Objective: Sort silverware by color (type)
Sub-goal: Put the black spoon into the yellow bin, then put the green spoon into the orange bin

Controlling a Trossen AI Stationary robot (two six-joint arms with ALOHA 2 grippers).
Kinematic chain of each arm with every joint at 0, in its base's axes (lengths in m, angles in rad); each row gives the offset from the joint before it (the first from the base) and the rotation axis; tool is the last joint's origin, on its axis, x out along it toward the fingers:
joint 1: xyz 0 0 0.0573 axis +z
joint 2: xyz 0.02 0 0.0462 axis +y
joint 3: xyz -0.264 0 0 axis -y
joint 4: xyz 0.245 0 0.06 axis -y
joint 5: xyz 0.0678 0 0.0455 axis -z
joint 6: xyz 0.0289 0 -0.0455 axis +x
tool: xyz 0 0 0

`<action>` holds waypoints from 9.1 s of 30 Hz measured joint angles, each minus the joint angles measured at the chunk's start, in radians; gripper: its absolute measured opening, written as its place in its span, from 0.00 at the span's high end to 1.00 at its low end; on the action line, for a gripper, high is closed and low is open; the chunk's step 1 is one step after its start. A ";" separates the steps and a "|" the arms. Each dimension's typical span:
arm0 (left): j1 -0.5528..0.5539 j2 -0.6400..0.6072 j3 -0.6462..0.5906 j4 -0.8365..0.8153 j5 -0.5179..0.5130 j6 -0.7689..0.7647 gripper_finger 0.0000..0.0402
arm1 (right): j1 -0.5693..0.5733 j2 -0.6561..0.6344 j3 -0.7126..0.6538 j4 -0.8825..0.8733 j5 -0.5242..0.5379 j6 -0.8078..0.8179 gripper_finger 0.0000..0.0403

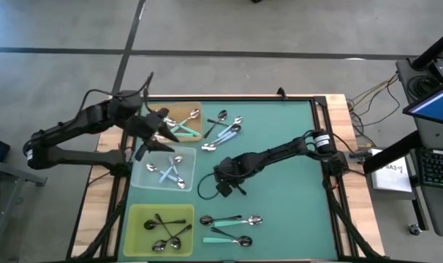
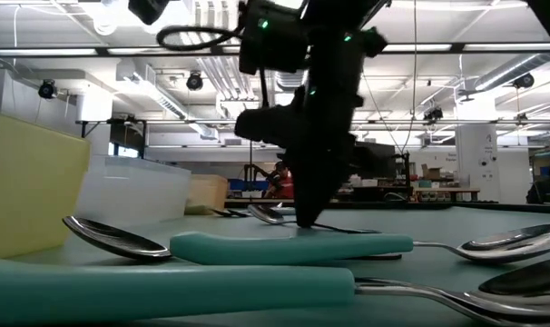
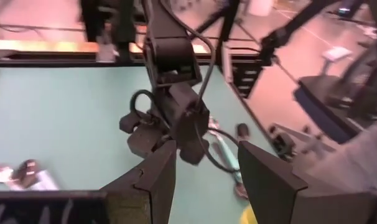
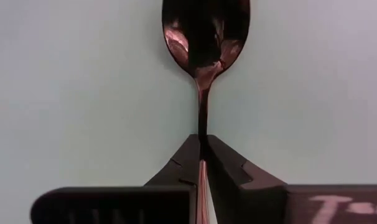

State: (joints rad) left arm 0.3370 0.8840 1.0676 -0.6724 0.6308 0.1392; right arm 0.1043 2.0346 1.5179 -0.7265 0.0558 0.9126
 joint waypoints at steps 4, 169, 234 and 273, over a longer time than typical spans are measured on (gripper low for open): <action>0.000 -0.028 0.000 -0.013 -0.104 -0.003 0.61 | -0.042 -0.010 0.041 -0.003 0.072 -0.078 0.98; -1.247 0.675 0.256 -0.115 -1.103 -1.035 0.65 | 0.390 0.056 0.145 0.010 -0.057 -0.471 0.71; -1.067 0.083 -0.238 -0.124 -1.782 -0.900 0.65 | -0.056 -0.174 0.142 0.691 0.233 -0.880 0.92; -0.168 -0.095 -0.503 1.025 -1.160 -0.239 0.65 | -0.289 -0.165 0.084 0.994 0.224 -1.140 0.92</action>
State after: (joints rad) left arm 0.1688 0.7886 0.5644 0.3527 -0.5291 -0.0999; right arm -0.1844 1.8694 1.6016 0.2676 0.2802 -0.2275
